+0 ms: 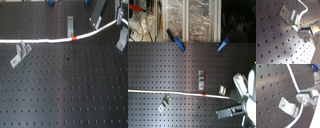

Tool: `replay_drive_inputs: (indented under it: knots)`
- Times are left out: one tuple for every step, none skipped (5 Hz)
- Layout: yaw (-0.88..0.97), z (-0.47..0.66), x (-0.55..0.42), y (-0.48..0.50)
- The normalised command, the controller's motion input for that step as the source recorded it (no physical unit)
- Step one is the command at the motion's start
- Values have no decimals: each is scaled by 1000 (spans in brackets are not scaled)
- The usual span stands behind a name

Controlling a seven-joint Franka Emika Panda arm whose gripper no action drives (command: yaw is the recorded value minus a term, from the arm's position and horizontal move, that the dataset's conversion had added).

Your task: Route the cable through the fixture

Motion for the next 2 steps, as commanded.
replay_drive_inputs:
  knots:
    - [-337,193,-130,213]
    - [-200,246,150,377]
